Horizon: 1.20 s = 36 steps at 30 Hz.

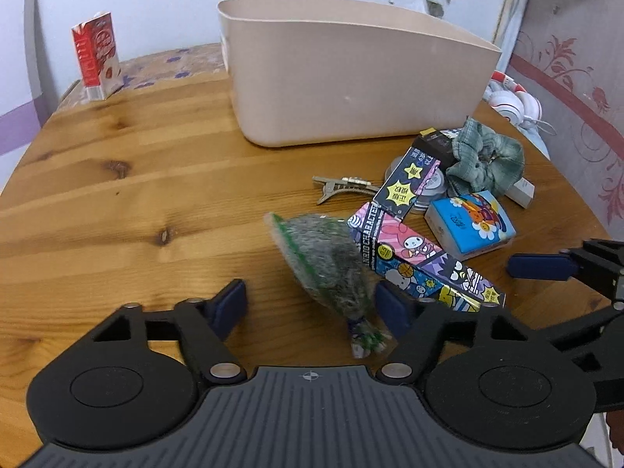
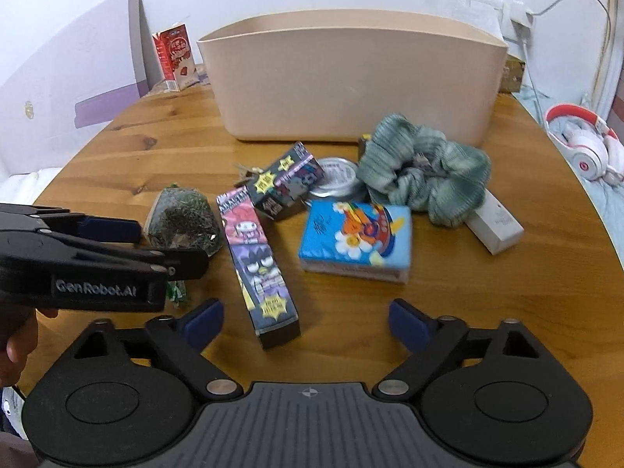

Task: Organize objects
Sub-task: 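Grasp the green mesh bag with the left tool while the right tool grasps the pink box, then carry both items over the basket and open both tools to drop them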

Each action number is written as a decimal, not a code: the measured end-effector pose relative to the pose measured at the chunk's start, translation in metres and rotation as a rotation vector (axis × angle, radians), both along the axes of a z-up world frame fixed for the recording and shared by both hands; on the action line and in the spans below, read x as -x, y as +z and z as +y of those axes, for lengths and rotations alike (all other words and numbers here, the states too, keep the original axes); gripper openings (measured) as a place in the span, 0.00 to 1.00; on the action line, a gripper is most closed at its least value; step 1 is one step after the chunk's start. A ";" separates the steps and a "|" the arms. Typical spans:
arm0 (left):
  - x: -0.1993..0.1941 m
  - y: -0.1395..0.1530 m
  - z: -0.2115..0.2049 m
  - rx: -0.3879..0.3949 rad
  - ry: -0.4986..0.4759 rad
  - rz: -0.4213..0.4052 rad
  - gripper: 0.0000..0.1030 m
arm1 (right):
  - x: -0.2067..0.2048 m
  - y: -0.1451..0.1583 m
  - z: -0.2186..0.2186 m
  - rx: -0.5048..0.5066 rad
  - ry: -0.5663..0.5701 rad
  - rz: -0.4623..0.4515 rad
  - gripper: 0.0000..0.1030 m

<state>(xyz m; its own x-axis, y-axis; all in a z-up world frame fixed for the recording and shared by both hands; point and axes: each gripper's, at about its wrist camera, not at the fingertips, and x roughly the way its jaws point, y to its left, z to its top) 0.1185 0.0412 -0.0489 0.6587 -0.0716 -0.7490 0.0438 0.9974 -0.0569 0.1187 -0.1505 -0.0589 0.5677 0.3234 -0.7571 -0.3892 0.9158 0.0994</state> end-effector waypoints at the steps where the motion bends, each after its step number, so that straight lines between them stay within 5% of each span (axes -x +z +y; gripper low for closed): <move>1: -0.001 0.000 0.000 -0.004 -0.004 -0.005 0.58 | -0.001 0.000 0.001 0.000 0.004 -0.004 0.78; 6: -0.003 0.001 0.002 -0.007 -0.032 -0.022 0.42 | 0.001 0.002 0.009 -0.010 0.048 -0.015 0.54; 12: 0.003 0.002 0.006 0.034 -0.041 -0.022 0.37 | 0.008 0.005 0.013 -0.028 0.092 -0.002 0.21; 21: 0.025 0.016 0.016 0.051 -0.023 -0.065 0.36 | 0.022 0.018 0.007 -0.079 0.099 -0.019 0.21; 36: 0.014 0.084 0.021 0.014 -0.004 -0.259 0.36 | 0.013 0.086 -0.029 -0.164 -0.002 -0.224 0.21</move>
<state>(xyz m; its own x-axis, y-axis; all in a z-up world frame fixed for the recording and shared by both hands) 0.1043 0.0625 0.0354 0.8282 -0.0843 -0.5540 0.0631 0.9964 -0.0574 0.1059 -0.1792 0.0268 0.7158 0.4297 -0.5505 -0.4162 0.8955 0.1579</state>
